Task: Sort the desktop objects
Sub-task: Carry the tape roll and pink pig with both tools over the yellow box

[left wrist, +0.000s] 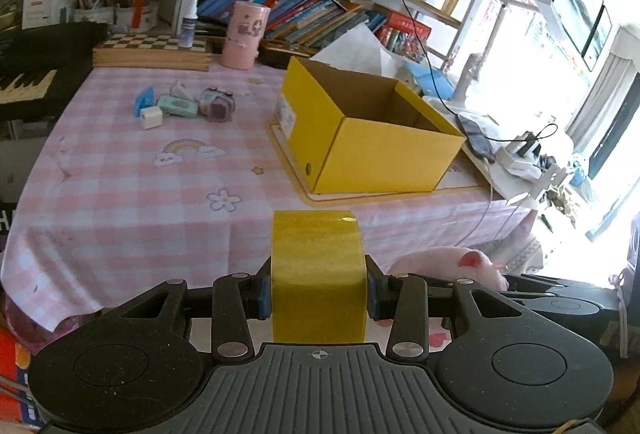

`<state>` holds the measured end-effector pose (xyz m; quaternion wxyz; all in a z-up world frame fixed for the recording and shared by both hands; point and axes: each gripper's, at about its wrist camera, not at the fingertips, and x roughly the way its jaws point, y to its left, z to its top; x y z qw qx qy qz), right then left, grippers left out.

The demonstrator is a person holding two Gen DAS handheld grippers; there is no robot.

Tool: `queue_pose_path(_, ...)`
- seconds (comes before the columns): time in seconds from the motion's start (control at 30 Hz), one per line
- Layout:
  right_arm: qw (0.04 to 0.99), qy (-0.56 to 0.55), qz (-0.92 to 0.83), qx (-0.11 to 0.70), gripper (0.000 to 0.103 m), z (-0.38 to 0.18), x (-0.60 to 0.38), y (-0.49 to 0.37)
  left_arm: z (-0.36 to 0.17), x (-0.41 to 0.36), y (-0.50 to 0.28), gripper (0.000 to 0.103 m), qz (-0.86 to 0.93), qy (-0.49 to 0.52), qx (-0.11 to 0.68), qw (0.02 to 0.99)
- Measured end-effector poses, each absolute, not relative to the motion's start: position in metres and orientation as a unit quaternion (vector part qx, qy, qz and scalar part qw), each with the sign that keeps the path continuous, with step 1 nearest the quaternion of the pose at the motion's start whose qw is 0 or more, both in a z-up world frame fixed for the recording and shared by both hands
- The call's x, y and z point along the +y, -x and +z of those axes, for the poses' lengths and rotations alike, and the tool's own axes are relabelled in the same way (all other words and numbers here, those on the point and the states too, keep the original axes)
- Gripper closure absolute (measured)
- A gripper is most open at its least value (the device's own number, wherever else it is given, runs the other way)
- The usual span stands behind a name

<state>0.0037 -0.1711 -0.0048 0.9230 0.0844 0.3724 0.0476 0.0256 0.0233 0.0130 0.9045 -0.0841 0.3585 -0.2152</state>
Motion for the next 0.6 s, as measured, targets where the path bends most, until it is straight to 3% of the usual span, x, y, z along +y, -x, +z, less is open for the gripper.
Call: queue_pose_path(0.6, 0.920, -0.093, 0.000, 0.382, 0.042, -0.002, -0.222, -0.034, 0.020, -0.035, -0.067, 0.062, -0.268, 0.060, 0.342, 0.899)
